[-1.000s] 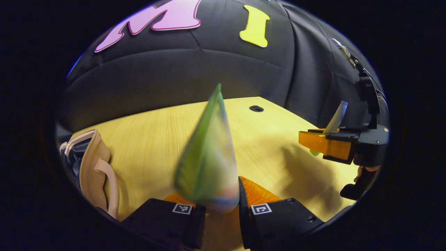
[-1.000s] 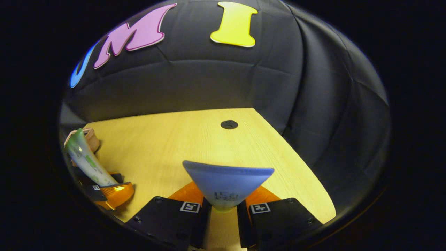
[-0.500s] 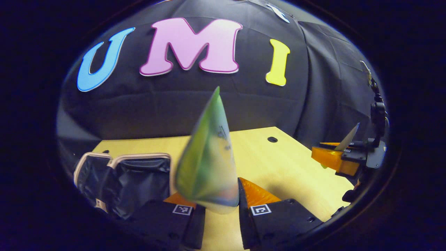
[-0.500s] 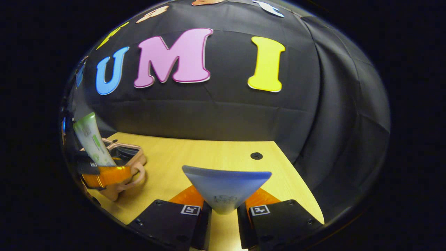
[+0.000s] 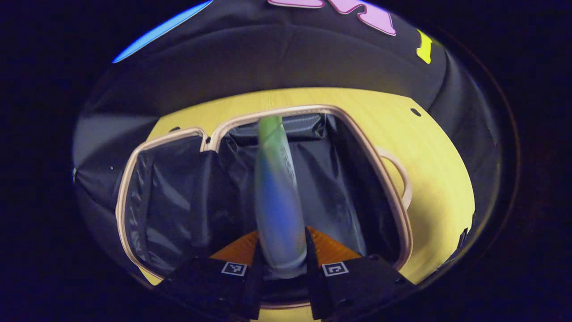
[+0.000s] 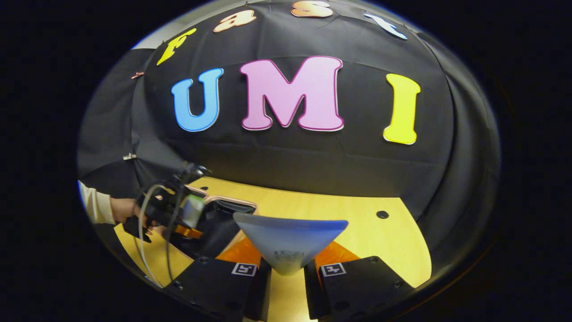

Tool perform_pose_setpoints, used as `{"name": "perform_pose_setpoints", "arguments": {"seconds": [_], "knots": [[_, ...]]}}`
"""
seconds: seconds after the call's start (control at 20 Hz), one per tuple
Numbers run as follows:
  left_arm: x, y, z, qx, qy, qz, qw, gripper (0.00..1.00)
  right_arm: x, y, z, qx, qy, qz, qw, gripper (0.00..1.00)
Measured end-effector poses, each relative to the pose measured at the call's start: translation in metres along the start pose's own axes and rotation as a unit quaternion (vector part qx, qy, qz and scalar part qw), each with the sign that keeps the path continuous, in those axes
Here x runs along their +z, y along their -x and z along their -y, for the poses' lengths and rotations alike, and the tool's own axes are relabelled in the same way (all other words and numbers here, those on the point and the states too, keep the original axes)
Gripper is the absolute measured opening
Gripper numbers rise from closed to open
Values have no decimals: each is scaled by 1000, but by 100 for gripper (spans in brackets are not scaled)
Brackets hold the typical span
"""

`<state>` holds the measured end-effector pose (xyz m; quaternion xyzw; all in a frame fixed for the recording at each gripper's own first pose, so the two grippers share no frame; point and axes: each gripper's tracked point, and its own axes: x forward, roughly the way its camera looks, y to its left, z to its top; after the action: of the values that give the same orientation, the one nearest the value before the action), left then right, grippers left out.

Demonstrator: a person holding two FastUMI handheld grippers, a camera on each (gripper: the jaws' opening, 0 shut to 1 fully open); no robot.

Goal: First open the suitcase, pack the skin care products into it, and then close the suitcase.

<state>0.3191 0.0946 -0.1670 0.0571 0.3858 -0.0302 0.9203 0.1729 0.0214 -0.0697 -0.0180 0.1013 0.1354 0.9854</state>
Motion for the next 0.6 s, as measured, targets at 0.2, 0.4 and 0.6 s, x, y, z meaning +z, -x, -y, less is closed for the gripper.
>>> {"name": "perform_pose_setpoints", "arguments": {"seconds": [0.2,0.4,0.6], "knots": [[-1,-6,-1,22,15,-33,999,46,12,-2,-32,47,16,4,999,34],[6,6,-14,66,47,-1,997,71,8,-12,-51,88,6,-12,996,37],[24,79,-37,107,89,125,982,98,9,-32,-70,99,10,-32,995,37]]}}
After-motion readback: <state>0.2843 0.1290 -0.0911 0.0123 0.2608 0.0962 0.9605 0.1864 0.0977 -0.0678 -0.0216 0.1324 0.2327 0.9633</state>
